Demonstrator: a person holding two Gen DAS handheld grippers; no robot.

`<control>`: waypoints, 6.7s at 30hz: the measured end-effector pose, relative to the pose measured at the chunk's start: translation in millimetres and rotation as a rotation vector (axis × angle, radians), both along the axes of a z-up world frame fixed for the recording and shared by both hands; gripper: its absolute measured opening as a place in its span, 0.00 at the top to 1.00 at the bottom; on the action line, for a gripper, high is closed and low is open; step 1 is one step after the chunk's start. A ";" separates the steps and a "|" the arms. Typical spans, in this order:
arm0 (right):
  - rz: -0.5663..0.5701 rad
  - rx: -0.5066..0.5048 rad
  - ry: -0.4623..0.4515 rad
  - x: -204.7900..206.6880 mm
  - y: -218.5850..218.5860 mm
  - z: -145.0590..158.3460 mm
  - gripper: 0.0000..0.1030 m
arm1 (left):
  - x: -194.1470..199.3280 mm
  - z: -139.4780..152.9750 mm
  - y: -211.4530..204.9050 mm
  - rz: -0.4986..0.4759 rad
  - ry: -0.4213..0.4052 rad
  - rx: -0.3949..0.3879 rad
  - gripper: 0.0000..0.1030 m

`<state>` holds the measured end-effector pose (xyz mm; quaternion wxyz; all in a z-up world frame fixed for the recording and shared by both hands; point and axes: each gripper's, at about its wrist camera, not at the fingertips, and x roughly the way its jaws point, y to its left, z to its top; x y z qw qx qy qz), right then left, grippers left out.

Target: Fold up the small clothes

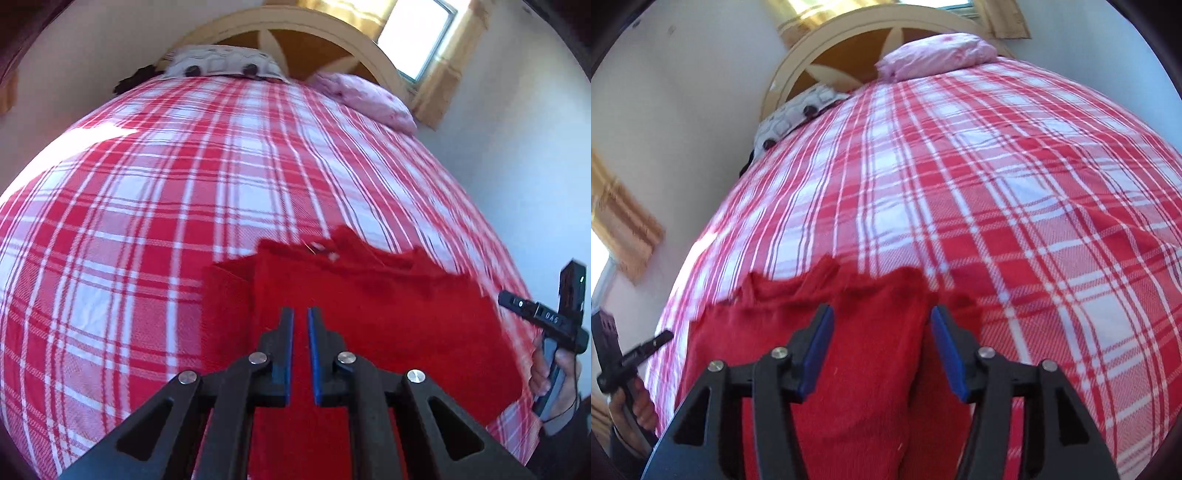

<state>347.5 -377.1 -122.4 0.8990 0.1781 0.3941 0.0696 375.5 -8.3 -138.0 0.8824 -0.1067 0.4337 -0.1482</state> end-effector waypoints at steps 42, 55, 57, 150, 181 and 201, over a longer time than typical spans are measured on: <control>0.061 -0.273 0.085 -90.2 56.9 -52.2 0.47 | -74.0 -56.4 -0.7 0.038 -0.040 0.165 0.23; 0.021 -0.389 0.074 -97.3 75.8 -58.3 0.41 | -99.0 -57.8 34.1 0.073 -0.015 0.096 0.23; 0.007 -0.398 0.075 -98.3 78.2 -54.6 0.41 | -102.4 -55.5 35.2 0.077 -0.014 0.101 0.23; 0.460 -0.925 -0.321 -125.7 370.6 -87.3 0.88 | 29.2 -54.0 55.3 -0.139 0.076 -0.231 0.22; 0.400 -0.677 -0.396 -132.5 329.4 -46.5 0.92 | 31.0 -15.9 41.7 -0.109 0.005 -0.223 0.86; 0.170 -0.373 -0.404 -137.2 205.1 2.2 0.92 | 36.1 39.4 -56.3 -0.196 -0.044 -0.244 0.87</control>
